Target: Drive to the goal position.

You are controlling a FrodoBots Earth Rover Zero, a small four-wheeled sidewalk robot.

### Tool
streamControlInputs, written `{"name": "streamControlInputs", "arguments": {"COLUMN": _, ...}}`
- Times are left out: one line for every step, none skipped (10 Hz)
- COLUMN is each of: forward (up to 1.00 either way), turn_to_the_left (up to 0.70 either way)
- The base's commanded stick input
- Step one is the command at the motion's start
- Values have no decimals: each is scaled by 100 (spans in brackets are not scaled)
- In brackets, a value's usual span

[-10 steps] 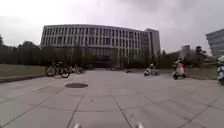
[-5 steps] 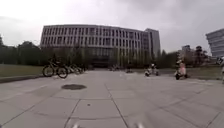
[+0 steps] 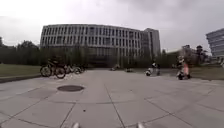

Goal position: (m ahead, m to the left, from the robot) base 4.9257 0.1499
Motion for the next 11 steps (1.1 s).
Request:
{"name": "streamControlInputs", "arguments": {"forward": 50, "turn_to_the_left": 0}}
{"name": "streamControlInputs", "arguments": {"forward": 50, "turn_to_the_left": 0}}
{"name": "streamControlInputs", "arguments": {"forward": 50, "turn_to_the_left": 0}}
{"name": "streamControlInputs", "arguments": {"forward": 50, "turn_to_the_left": 0}}
{"name": "streamControlInputs", "arguments": {"forward": 50, "turn_to_the_left": 0}}
{"name": "streamControlInputs", "arguments": {"forward": 50, "turn_to_the_left": 0}}
{"name": "streamControlInputs", "arguments": {"forward": 50, "turn_to_the_left": 0}}
{"name": "streamControlInputs", "arguments": {"forward": 50, "turn_to_the_left": 0}}
{"name": "streamControlInputs", "arguments": {"forward": 50, "turn_to_the_left": 0}}
{"name": "streamControlInputs", "arguments": {"forward": 50, "turn_to_the_left": 0}}
{"name": "streamControlInputs", "arguments": {"forward": 50, "turn_to_the_left": 0}}
